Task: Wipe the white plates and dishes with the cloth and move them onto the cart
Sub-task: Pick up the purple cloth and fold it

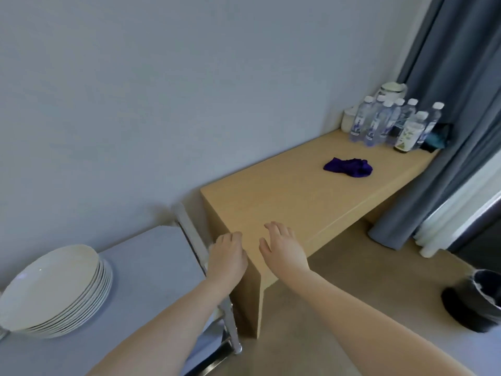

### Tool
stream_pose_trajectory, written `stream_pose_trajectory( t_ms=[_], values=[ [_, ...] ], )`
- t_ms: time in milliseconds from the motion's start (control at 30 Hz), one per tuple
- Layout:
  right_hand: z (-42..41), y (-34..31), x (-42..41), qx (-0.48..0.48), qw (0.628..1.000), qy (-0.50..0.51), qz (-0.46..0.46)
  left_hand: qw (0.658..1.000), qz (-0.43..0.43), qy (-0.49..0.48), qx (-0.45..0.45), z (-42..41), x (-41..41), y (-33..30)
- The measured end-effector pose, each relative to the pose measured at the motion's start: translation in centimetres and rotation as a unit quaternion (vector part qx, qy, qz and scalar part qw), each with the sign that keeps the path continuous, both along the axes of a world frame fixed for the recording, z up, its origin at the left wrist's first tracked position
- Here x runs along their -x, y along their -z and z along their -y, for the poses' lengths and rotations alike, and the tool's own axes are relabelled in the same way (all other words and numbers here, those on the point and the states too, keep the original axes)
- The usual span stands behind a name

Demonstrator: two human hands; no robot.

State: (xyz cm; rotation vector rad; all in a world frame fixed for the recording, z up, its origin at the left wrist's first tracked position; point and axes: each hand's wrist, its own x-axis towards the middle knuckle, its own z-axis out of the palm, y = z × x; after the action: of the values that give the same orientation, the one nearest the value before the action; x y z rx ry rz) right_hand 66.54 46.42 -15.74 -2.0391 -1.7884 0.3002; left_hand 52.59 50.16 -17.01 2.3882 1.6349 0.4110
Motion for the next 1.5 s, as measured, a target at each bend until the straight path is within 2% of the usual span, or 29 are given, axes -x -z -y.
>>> stream_pose_trajectory(
  t_ms=[367,900,1167,1500],
  values=[
    [3.4,2.1,-11.9,0.044,0.989,0.139,-0.016,0.991,-0.033,0.125,0.033,-0.3,-12.3,1.5],
    [-6.0,5.1,-24.7,0.114,0.968,0.222,-0.018,0.972,-0.074,0.205,0.085,-12.0,-25.2,3.1],
    [-11.1,6.2,-32.6,0.118,0.967,0.222,-0.049,0.972,-0.056,0.209,0.088,-16.6,-33.8,3.7],
    [-19.4,6.7,-46.8,0.122,0.968,0.183,-0.118,0.990,-0.020,0.129,0.058,-22.8,-47.5,5.3]
  ],
)
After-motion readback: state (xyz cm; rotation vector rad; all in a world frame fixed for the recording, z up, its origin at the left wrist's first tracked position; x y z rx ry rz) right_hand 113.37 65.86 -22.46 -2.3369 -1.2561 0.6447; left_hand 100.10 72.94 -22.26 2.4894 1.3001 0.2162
